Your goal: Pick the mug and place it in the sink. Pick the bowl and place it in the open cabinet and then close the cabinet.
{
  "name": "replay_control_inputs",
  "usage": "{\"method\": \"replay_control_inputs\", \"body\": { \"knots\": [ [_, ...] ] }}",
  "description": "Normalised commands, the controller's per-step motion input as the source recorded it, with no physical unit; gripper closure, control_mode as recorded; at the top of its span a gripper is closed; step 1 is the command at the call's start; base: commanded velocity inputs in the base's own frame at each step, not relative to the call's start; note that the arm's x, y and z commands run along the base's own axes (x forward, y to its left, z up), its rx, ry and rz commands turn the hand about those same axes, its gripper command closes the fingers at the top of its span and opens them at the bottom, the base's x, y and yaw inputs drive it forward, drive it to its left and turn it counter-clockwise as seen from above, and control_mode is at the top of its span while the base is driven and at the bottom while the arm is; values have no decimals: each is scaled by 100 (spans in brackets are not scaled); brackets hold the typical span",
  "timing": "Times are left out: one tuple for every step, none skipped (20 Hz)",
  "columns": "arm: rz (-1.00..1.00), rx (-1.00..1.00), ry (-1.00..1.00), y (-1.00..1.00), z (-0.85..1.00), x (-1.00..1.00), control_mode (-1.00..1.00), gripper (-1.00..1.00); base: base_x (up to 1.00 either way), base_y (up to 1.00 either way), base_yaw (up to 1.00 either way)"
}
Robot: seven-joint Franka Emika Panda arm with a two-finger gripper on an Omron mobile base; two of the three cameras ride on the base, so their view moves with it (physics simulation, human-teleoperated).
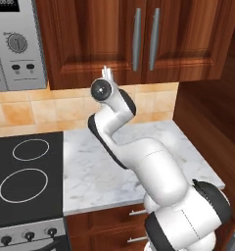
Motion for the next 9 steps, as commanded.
{"method": "replay_control_inputs", "body": {
  "knots": [
    [0, 0, 0, 9, 0, 100, -100, -100, 0, 0, 0],
    [0, 0, 0, 8, -1, 100, -100, -100, 0, 0, 0],
    [0, 0, 2, 6, -4, 100, -100, -100, 0, 0, 0],
    [0, 0, 7, 4, -4, 100, -100, -100, 0, 0, 0],
    [-1, 2, 17, 0, 1, 77, -100, -100, 0, 0, 0],
    [-1, 6, 26, -1, 25, 59, -100, -100, 0, 0, 0],
    [0, 5, 24, -3, 39, 34, -100, -100, 0, 0, 0],
    [0, 7, 23, -10, 45, 22, -100, -100, 0, 0, 0],
    [0, 6, 21, -11, 52, 11, -100, -100, 0, 0, 0]
  ]
}}
